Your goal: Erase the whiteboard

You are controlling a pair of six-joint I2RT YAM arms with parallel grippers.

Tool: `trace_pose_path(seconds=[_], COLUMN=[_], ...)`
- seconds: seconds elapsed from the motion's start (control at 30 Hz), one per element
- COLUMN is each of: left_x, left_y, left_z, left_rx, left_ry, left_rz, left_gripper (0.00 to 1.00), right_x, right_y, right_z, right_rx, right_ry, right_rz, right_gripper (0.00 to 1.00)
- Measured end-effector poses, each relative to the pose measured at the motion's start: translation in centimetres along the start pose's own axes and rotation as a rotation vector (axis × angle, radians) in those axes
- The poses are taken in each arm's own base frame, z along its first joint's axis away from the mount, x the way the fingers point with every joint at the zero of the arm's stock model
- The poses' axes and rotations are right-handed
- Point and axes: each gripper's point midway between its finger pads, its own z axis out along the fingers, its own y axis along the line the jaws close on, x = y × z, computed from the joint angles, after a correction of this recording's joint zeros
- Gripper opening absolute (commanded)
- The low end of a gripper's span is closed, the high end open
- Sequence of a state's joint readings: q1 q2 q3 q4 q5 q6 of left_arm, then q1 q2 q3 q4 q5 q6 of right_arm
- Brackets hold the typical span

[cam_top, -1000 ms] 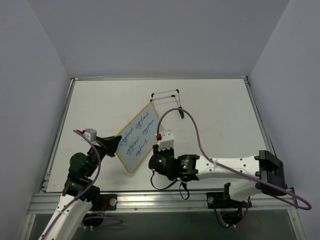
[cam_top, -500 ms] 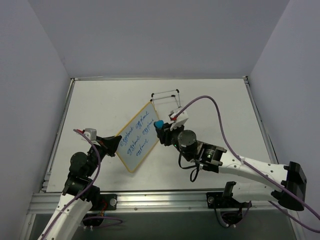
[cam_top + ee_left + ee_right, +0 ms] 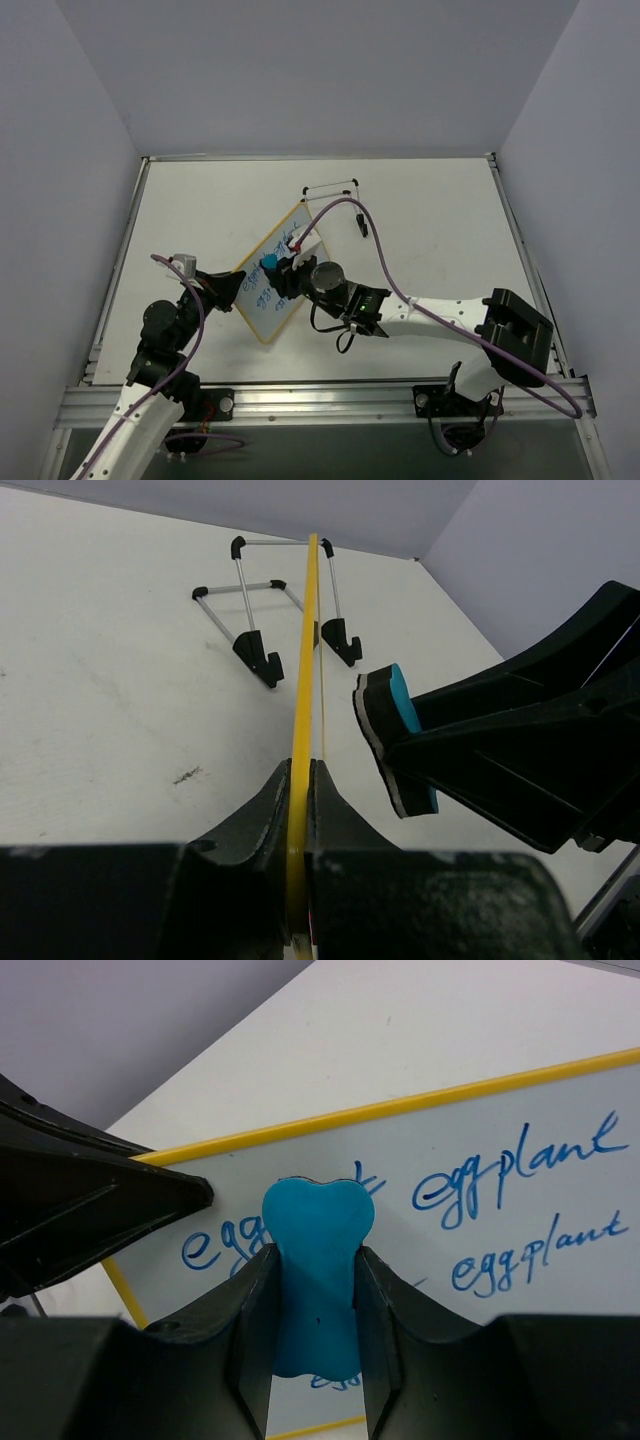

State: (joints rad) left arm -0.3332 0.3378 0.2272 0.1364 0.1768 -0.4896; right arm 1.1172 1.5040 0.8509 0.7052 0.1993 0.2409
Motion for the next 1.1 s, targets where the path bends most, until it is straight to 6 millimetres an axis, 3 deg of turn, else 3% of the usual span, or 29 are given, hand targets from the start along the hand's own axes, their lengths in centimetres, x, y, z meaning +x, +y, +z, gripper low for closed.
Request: trace_pose_path(seconds=[0.2, 0.4, 0.83, 1.1], left_x=[0.1, 0.4, 0.6, 0.6], left_y=[-0.2, -0.3, 0.0, 0.0], left_z=[0.0, -0.1, -0.2, -0.3], left_rx=[0.008, 0.014, 0.0, 0.0], left_ry=[0.005, 0.015, 0.022, 0.022], left_rz=[0.002, 0.007, 0.002, 0.007], left_gripper=[0.02, 0.02, 0.02, 0.02], right_x=[0.1, 2.4, 4.4, 6.2], right_y=[1.8, 2.9, 3.8, 5.7], right_z=[0.7, 1.1, 0.9, 0.1], right_rx=[-0.043, -0.021, 0.048, 0.076], right_ry=[-0.047, -0.02, -0.009, 0.022], right_rz=[0.046, 0.045, 0.101, 0.141], right_gripper=[0.13, 0.13, 0.1, 0.1])
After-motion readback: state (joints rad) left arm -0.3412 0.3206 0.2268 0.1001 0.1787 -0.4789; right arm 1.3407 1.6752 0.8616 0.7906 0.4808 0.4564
